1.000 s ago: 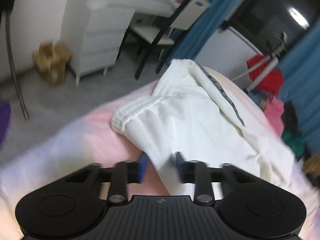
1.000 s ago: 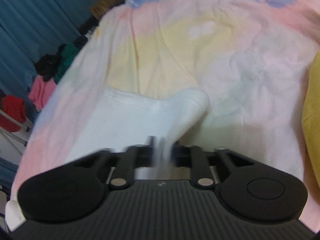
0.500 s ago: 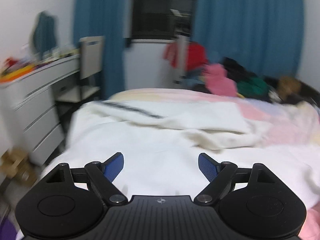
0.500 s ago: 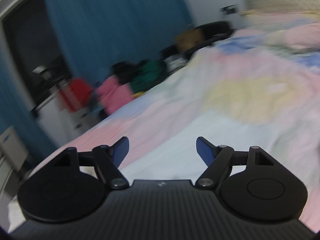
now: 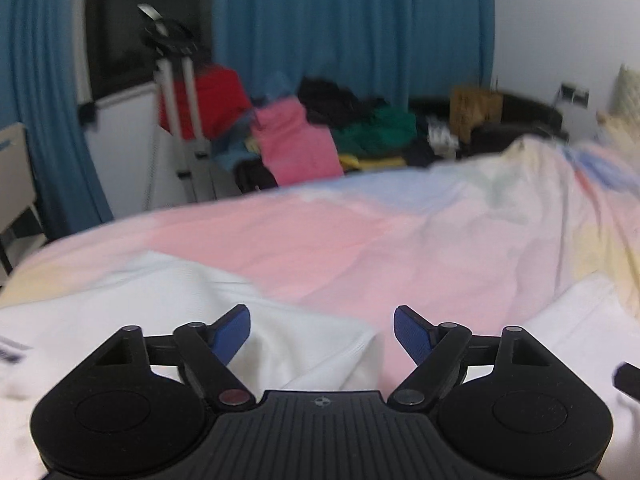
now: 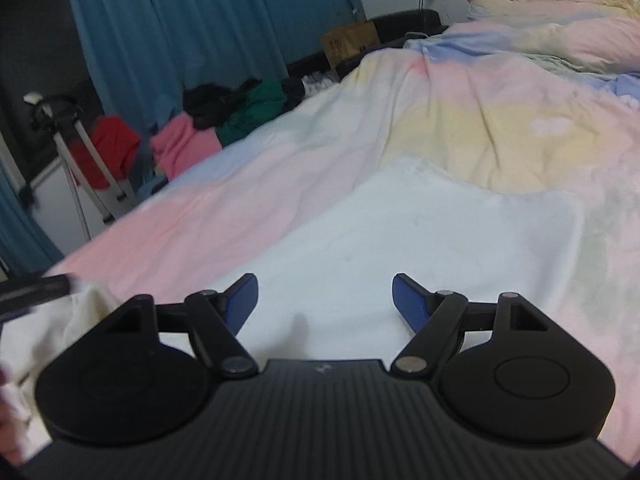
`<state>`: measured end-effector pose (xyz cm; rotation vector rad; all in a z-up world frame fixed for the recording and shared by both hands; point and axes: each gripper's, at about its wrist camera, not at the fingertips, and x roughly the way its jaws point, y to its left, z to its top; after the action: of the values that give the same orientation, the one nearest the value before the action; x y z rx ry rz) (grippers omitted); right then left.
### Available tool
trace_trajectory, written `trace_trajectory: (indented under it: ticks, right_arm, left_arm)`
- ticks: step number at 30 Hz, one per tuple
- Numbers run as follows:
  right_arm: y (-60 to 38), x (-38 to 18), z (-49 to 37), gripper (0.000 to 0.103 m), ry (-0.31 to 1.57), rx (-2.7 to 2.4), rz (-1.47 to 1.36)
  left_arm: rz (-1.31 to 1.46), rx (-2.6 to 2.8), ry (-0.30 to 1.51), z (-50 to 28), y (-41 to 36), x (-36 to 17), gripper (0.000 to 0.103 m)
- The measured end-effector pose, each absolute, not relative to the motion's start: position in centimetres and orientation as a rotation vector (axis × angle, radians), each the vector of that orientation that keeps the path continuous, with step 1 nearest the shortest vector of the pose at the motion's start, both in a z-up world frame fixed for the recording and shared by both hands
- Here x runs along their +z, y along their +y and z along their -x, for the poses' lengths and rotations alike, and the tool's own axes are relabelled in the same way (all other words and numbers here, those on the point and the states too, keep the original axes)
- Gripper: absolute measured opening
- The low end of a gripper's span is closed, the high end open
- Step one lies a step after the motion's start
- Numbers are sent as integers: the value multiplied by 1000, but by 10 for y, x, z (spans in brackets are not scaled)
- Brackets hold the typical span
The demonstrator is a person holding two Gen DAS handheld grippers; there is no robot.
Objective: Fold clothes
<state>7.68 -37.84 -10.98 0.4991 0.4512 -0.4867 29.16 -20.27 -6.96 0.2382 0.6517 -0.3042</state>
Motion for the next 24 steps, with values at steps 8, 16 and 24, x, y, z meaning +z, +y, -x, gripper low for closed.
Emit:
trace_trajectory:
  ticks: [8, 16, 24]
  right_arm:
    - [-367, -130, -110, 76, 466, -401, -436]
    - [-369, -132, -103, 76, 473, -405, -499]
    - [-345, -118, -97, 76, 442, -365, -426]
  left_arm:
    - [-454, -199, 791, -345, -243, -126, 13]
    - [33, -468, 432, -317, -145, 20, 10]
    - [214, -248, 450, -316, -27, 5, 20]
